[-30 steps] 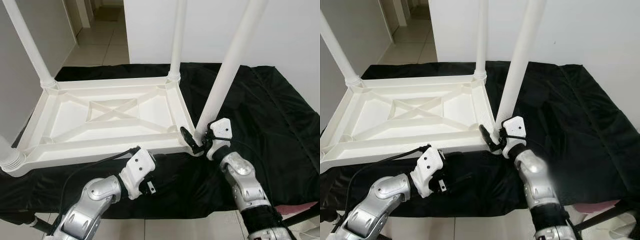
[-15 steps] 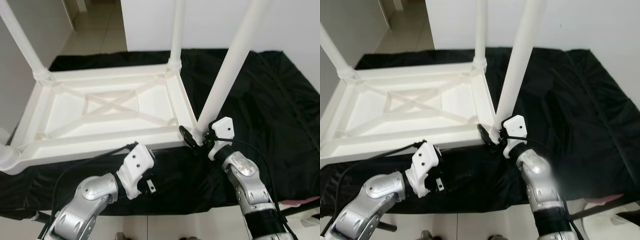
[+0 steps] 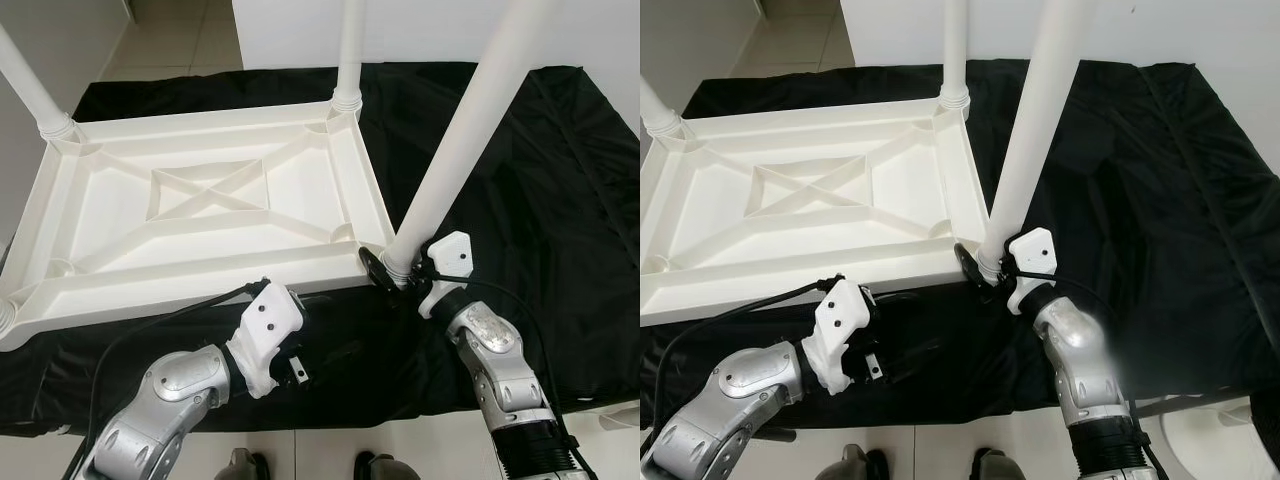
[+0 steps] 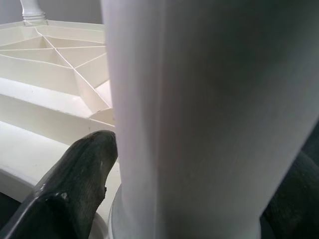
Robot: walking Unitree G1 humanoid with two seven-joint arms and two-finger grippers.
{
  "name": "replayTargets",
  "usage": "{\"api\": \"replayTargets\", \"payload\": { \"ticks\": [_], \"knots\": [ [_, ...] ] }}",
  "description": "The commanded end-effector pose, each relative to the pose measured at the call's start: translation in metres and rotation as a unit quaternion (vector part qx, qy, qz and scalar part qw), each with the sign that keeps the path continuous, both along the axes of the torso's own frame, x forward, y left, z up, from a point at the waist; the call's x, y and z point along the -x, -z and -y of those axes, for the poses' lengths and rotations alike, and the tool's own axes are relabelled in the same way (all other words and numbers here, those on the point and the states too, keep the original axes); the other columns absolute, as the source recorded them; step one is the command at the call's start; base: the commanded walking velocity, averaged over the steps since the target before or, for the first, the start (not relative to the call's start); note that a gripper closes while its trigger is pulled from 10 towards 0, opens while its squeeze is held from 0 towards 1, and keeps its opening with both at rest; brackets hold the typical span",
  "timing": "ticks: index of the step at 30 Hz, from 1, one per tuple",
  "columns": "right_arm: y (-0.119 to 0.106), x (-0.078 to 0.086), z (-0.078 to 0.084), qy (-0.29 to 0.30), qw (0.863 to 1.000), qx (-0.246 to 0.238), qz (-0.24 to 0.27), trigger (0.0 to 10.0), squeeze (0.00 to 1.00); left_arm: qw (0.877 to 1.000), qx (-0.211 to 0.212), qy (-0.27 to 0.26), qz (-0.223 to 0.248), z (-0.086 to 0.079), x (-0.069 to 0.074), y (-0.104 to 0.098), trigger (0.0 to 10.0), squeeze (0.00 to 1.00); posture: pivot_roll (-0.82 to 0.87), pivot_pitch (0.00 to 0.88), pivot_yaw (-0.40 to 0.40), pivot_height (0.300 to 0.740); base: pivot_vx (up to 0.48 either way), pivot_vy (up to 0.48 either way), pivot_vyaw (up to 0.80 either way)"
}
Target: Building children table
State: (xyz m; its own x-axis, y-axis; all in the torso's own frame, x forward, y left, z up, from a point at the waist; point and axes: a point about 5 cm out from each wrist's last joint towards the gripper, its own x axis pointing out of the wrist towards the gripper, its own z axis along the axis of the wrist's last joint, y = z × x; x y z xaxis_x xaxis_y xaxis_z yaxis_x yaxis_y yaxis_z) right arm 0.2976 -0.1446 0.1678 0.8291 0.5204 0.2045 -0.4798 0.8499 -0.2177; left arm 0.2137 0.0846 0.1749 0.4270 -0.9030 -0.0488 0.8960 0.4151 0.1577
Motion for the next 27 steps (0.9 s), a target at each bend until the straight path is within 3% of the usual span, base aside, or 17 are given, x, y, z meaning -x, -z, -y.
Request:
{"api": "replayTargets", "payload": {
  "ticks": [1, 7, 14, 27],
  "knots": [
    [0.004, 0.001, -0.003, -0.009, 1.000, 0.004, -0.012, 10.0, 0.00, 1.000, -0.002, -0.023, -0.005, -0.003, 0.000, 0.002, 10.0, 0.00, 0.00, 0.216, 0.041, 0.740, 0.000, 0.000, 0.00],
    [0.004, -0.001, -0.004, -0.018, 1.000, 0.007, -0.012, 10.0, 0.00, 1.000, 0.003, -0.013, -0.015, -0.002, 0.001, 0.005, 10.0, 0.00, 0.00, 0.192, 0.033, 0.740, 0.000, 0.000, 0.00],
    [0.008, -0.005, -0.003, -0.044, 0.999, 0.024, -0.021, 10.0, 0.00, 0.998, -0.050, 0.026, -0.033, -0.001, 0.002, 0.023, 10.0, 0.00, 0.00, 0.120, 0.021, 0.740, 0.000, 0.000, 0.00],
    [0.000, -0.017, 0.004, -0.098, 0.992, 0.082, -0.015, 10.0, 0.00, 0.997, -0.048, 0.056, -0.014, 0.009, -0.002, 0.015, 10.0, 0.00, -0.01, 0.050, 0.005, 0.740, 0.000, 0.000, 0.00]
  ]
}}
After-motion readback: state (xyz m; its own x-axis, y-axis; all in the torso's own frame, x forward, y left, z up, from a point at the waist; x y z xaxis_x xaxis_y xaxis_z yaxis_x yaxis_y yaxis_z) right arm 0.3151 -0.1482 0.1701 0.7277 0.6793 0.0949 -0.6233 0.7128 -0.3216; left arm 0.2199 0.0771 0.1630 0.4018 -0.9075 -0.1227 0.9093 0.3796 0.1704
